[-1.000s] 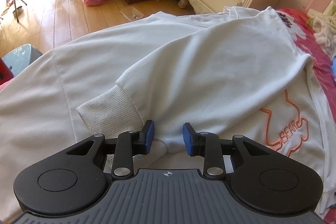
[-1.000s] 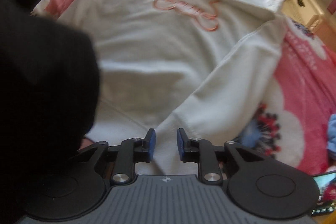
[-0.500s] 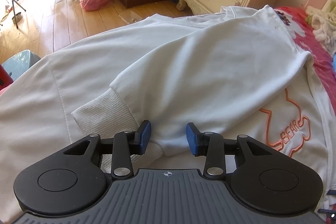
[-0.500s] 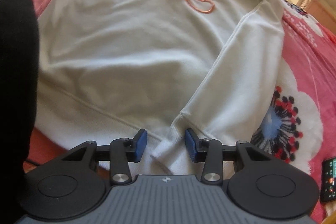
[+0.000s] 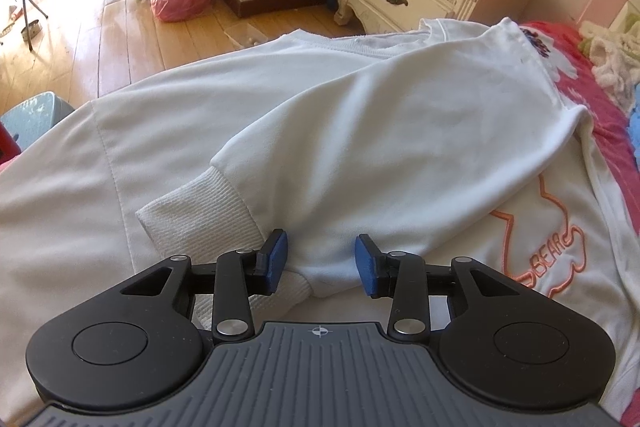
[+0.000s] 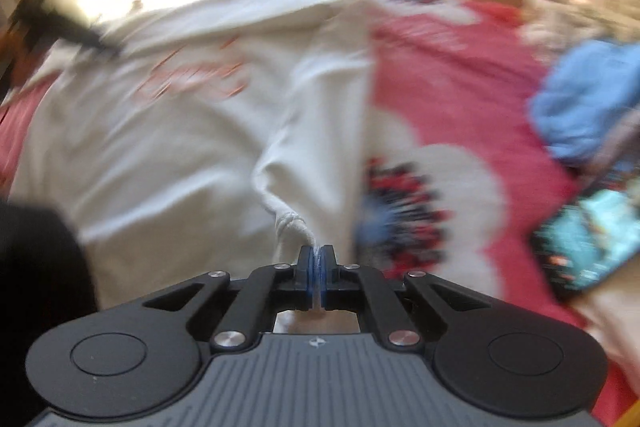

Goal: Fold clothes

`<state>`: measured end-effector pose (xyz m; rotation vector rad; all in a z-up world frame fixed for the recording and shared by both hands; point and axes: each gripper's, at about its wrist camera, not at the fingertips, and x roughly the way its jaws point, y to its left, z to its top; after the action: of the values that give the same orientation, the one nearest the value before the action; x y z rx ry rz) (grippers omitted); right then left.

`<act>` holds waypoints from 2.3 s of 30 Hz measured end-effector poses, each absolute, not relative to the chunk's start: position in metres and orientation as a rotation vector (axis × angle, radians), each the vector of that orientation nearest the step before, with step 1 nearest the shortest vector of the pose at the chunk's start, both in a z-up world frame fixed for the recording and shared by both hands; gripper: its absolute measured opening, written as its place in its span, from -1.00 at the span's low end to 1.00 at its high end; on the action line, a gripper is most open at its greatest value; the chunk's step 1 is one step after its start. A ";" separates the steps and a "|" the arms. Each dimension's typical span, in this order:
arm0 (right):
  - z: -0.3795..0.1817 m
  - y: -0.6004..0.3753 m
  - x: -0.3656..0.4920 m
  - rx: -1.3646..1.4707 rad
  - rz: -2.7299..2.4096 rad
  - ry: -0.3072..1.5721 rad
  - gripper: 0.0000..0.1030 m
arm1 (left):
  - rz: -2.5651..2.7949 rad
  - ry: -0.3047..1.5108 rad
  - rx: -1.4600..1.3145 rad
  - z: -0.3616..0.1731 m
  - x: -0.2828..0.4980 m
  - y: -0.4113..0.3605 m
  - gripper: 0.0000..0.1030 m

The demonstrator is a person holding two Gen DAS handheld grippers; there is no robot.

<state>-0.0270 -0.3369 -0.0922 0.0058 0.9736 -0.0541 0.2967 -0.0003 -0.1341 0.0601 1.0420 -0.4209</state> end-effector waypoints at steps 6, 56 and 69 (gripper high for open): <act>-0.084 -0.393 -0.037 0.120 -0.257 0.943 -0.96 | -0.416 1.045 0.044 -0.131 0.296 0.001 -0.28; -0.125 -0.344 0.015 -0.264 -0.002 1.101 -0.88 | -0.440 1.034 0.068 -0.133 0.293 -0.001 -0.26; -0.090 -0.367 0.043 -0.030 -0.074 0.953 -0.85 | -0.451 1.025 0.086 -0.135 0.293 -0.002 -0.25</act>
<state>0.0426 -0.3669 -0.0900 -0.0302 0.9530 -0.0742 0.2928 -0.0022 -0.1348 0.0864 1.0247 -0.4509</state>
